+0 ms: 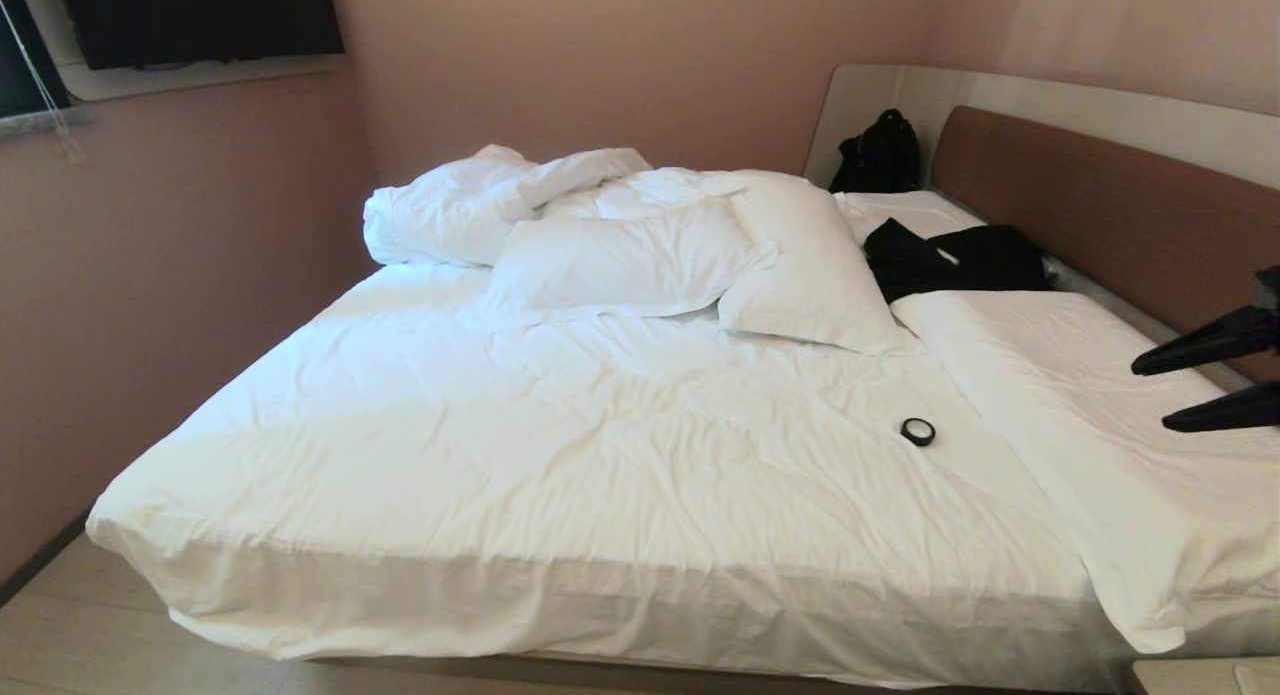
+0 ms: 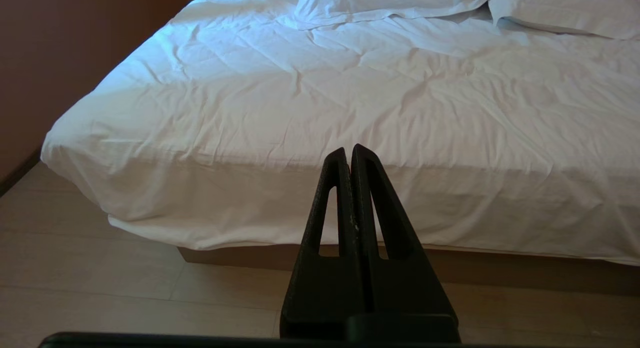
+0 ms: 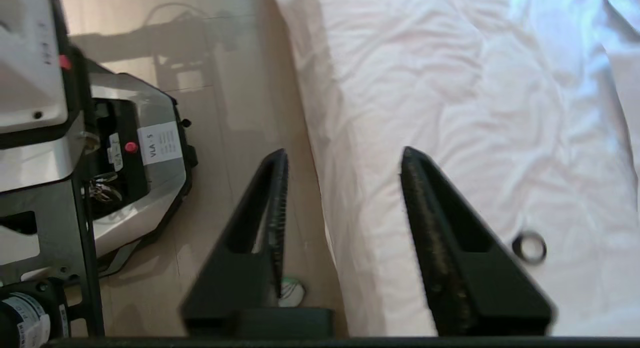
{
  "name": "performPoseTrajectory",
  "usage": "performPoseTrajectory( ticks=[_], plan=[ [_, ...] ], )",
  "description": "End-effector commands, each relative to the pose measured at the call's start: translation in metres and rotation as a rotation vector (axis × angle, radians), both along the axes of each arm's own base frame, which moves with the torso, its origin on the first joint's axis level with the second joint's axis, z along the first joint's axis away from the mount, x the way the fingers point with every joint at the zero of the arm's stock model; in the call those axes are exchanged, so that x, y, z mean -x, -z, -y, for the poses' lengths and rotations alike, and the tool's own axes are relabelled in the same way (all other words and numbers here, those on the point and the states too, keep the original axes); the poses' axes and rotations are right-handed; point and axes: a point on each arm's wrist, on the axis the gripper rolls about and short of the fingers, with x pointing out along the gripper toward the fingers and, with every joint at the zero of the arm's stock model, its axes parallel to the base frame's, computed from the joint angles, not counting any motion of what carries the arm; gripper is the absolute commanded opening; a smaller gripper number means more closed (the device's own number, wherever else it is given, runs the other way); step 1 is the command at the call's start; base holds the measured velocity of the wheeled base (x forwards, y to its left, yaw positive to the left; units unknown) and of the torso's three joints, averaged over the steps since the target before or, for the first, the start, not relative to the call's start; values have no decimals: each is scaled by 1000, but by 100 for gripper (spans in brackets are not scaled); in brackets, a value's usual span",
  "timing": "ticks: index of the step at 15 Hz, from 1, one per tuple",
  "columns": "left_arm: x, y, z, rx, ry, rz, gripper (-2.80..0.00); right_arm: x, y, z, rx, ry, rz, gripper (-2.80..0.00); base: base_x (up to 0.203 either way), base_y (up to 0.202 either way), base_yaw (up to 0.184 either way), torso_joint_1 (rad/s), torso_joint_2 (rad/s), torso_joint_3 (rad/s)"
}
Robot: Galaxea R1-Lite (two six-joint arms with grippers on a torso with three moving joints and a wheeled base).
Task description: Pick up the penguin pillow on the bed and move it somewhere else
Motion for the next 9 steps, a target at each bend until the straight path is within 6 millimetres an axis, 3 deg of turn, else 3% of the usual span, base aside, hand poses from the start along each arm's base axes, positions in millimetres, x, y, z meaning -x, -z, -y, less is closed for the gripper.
performPoseTrajectory(
  ticks=[1, 6, 9],
  plan=[
    [0, 0, 0, 1, -2, -1, -280, -1, -1, -12, 8, -49, -1, -280, 0, 0, 0, 0, 0, 0],
    [0, 0, 0, 1, -1, -1, -280, -3, 0, -17, 73, -37, -55, -280, 0, 0, 0, 0, 0, 0],
    [0, 0, 0, 1, -1, -1, -280, 16, -16, -29, 153, -40, -14, -280, 0, 0, 0, 0, 0, 0]
  ],
)
